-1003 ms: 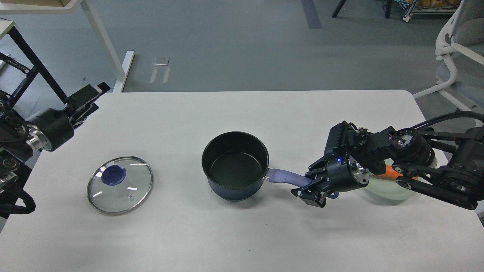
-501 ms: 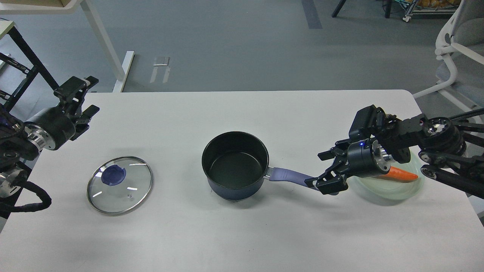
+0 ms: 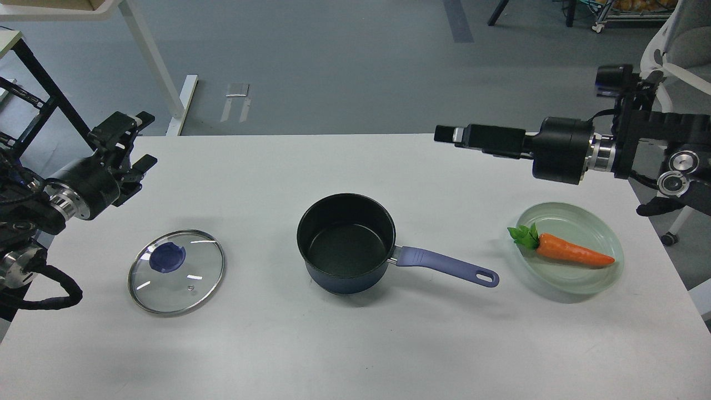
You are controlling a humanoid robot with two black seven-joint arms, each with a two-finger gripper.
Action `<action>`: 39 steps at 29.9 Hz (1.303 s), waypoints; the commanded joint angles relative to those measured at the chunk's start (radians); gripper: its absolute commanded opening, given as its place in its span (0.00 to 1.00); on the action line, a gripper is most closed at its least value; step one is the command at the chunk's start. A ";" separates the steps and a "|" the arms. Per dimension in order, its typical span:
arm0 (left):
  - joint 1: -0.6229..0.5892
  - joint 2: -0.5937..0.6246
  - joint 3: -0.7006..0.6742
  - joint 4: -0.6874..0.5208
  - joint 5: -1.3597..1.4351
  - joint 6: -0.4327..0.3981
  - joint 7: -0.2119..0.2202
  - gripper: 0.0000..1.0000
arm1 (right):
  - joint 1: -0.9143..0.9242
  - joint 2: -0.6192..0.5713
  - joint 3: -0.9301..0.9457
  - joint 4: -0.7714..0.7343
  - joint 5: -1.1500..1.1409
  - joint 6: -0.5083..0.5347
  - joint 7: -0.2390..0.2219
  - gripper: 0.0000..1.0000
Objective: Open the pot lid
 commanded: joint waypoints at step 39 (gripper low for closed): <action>0.406 -0.415 -0.654 0.146 -0.069 -0.150 0.113 0.99 | -0.422 0.518 0.432 -0.520 0.606 -0.208 0.000 0.99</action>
